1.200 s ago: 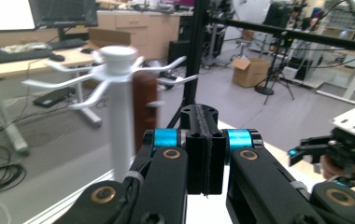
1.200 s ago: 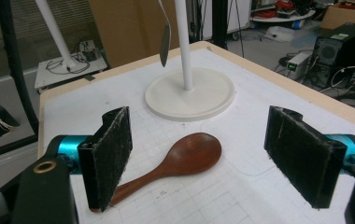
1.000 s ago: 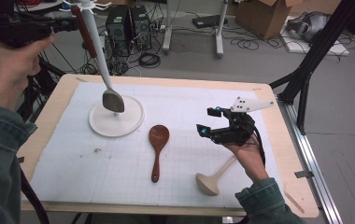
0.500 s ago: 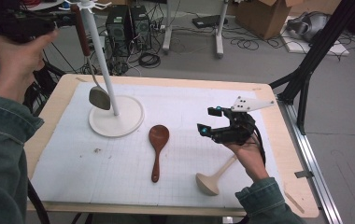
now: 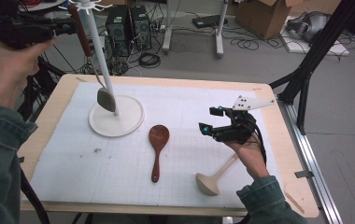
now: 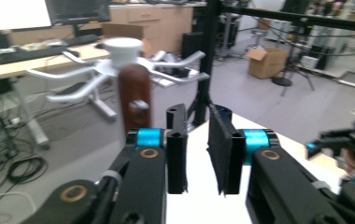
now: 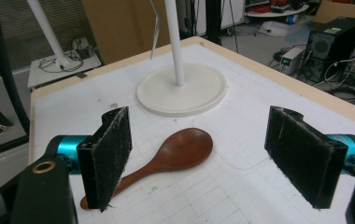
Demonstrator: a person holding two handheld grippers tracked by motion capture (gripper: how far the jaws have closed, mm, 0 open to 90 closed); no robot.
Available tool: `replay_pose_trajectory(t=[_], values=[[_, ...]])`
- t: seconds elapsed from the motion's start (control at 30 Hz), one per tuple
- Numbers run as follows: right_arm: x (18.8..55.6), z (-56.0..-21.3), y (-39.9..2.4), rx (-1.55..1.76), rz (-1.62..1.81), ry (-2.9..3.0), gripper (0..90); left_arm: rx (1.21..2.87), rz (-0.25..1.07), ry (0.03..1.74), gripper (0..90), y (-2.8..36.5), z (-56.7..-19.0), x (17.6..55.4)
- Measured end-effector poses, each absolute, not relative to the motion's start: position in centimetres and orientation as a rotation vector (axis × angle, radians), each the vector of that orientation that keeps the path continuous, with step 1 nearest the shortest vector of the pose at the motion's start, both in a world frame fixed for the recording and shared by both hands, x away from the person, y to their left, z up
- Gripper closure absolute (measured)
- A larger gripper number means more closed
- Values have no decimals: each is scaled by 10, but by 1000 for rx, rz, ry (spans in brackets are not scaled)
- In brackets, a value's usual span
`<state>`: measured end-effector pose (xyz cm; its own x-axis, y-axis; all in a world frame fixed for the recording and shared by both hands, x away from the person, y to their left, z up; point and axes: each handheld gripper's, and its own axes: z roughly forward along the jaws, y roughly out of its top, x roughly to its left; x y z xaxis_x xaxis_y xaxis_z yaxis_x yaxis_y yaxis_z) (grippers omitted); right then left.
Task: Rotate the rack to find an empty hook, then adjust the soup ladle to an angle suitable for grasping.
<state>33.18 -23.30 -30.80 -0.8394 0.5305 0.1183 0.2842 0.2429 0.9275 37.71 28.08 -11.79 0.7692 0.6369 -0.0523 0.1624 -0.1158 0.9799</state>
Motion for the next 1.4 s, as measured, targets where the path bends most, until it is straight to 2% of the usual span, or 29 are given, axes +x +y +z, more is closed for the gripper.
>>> replay_pose_trajectory(t=[0.37,0.63,1.03,1.2,1.4], values=[[335,-313,-231,766,1590,2318,222,1740,395,620,527,285,-163,361],[334,-319,-232,801,1576,2330,222,1777,374,611,420,280,-193,354],[325,-326,-237,806,1510,2360,229,1803,374,624,349,270,-243,339],[318,-337,-244,821,1492,2394,297,1796,380,636,337,267,-262,330],[308,-349,-258,852,1442,2418,471,1800,392,633,336,261,-278,322]])
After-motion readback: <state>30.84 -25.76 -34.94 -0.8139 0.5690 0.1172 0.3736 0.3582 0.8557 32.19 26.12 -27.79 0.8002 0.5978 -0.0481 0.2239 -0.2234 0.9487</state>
